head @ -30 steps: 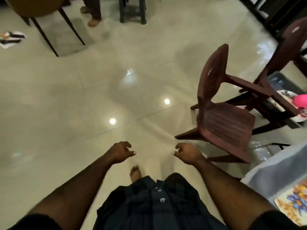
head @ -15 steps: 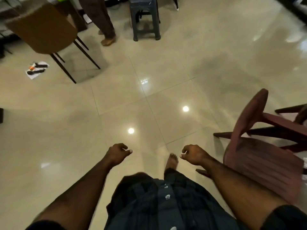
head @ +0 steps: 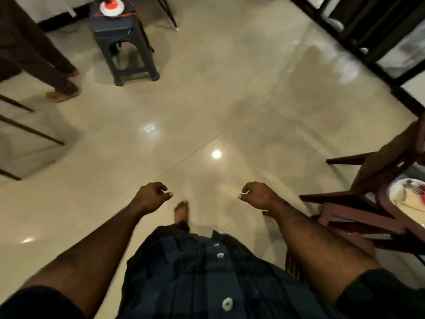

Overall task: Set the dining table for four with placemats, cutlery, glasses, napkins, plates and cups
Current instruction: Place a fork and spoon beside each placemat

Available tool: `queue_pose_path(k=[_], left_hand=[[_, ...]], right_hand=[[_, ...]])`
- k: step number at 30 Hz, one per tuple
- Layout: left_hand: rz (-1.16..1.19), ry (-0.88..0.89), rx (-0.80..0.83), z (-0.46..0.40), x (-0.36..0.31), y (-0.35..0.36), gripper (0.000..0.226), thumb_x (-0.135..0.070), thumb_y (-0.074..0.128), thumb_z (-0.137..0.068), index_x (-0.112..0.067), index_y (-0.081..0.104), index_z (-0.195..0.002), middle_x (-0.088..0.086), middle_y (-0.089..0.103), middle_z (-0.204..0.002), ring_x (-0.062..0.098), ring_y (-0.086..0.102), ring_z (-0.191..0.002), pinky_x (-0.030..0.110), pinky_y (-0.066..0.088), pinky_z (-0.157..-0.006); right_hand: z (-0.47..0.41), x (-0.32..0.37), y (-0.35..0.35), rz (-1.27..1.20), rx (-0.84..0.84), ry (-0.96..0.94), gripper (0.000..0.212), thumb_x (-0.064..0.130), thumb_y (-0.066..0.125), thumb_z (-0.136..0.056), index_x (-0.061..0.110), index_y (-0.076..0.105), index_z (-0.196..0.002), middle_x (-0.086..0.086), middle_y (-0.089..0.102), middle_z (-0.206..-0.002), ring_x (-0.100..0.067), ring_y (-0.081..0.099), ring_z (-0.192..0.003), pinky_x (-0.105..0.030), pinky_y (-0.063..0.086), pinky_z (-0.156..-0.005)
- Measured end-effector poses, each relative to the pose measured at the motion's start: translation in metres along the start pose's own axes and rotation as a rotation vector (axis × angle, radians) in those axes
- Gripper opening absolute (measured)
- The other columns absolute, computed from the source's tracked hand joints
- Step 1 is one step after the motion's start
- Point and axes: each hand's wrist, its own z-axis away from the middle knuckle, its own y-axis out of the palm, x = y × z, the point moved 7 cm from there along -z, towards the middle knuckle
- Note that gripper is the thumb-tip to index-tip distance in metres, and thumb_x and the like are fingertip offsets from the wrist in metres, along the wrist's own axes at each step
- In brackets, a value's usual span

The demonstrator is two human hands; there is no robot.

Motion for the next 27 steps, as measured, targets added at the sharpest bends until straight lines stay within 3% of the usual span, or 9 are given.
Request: queue_pose_path(k=[7,17,19,23,27], left_hand=[[-0.31,0.24,0.186,-0.145,-0.181,-0.046,0.047,-0.058,0.072,-0.092,-0.024,0.07,-0.125,-0.006,0.071,-0.106,0.015,0.067,-0.097,0.031,0.05,-0.085],[-0.408,0.306,0.199,-0.301,-0.452,-0.03,0.043,-0.05,0.076,-0.092,-0.021,0.072,-0.123,-0.005,0.071,-0.104,0.018,0.067,-0.1,0.034,0.055,-0.09],[-0.425,0.347,0.206,-0.326,-0.514,-0.021,0.043,-0.05,0.076,-0.092,-0.021,0.072,-0.124,-0.003,0.071,-0.105,0.019,0.067,-0.1,0.032,0.054,-0.088],[-0.415,0.416,0.252,-0.365,-0.627,0.003,0.042,-0.053,0.075,-0.092,-0.025,0.071,-0.123,-0.007,0.073,-0.104,0.016,0.068,-0.099,0.031,0.052,-0.083],[-0.471,0.514,0.29,-0.416,-0.733,0.024,0.039,-0.053,0.075,-0.092,-0.025,0.072,-0.119,-0.008,0.074,-0.102,0.017,0.069,-0.1,0.033,0.055,-0.087]], right_hand=[[-0.033,-0.067,-0.099,-0.172,-0.136,0.237,0.038,0.055,0.071,-0.091,0.027,0.07,-0.116,0.0,0.073,-0.119,-0.02,0.067,-0.105,-0.029,0.051,-0.087],[-0.126,-0.182,-0.27,-0.122,-0.084,0.201,0.048,0.058,0.067,-0.092,0.029,0.066,-0.13,0.004,0.071,-0.123,-0.019,0.064,-0.117,-0.032,0.051,-0.096],[-0.148,-0.215,-0.322,-0.22,-0.112,0.216,0.046,0.057,0.07,-0.091,0.026,0.069,-0.126,0.001,0.071,-0.12,-0.021,0.065,-0.114,-0.032,0.052,-0.095],[-0.187,-0.283,-0.415,-0.505,-0.33,0.341,0.03,0.055,0.073,-0.088,0.028,0.073,-0.102,0.001,0.074,-0.108,-0.021,0.069,-0.102,-0.027,0.048,-0.08],[-0.231,-0.335,-0.465,-0.585,-0.355,0.437,0.028,0.052,0.075,-0.088,0.026,0.074,-0.098,0.003,0.071,-0.11,-0.019,0.067,-0.102,-0.031,0.053,-0.087]])
